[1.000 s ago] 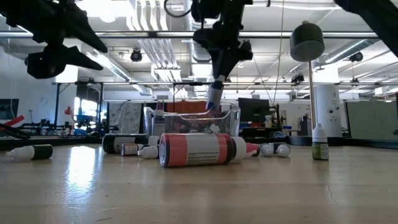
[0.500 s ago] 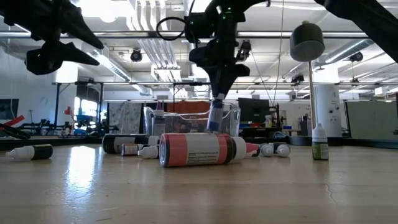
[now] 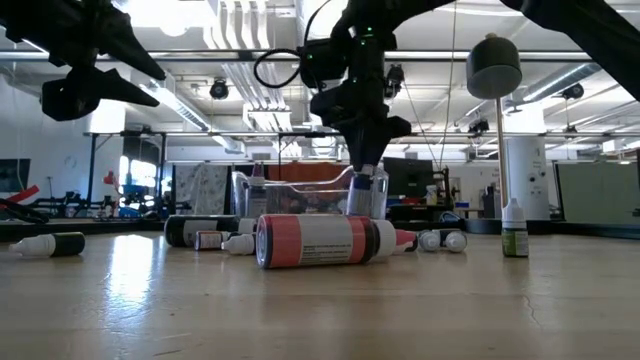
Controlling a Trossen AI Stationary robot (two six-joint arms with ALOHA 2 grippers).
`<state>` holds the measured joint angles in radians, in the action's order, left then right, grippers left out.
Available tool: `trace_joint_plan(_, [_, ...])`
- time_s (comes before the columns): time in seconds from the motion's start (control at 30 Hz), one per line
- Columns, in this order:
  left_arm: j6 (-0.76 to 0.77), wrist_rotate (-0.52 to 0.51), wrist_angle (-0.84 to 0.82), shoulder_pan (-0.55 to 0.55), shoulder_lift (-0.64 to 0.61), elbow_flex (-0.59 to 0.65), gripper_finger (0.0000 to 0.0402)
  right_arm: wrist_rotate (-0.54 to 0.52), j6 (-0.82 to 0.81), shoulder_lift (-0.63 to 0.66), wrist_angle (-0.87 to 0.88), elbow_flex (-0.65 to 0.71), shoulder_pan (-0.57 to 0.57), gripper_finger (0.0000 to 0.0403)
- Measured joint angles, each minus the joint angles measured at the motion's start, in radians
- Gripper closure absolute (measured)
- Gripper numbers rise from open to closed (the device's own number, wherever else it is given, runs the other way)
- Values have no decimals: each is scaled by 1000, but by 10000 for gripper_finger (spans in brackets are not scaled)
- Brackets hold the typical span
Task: Pick & Place food coloring
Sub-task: Put the large blue food coloring bottle into the transparent bin, then put the large pink food coloring bottle into the transparent bin
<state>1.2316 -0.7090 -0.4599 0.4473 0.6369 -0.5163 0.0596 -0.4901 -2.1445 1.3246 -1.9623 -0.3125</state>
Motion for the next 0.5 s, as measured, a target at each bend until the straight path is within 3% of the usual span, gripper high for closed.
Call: trace_joint_plan(0.5, [-1,0,-5,0,0,0,255,-13,-27,4,-24,8,1,205])
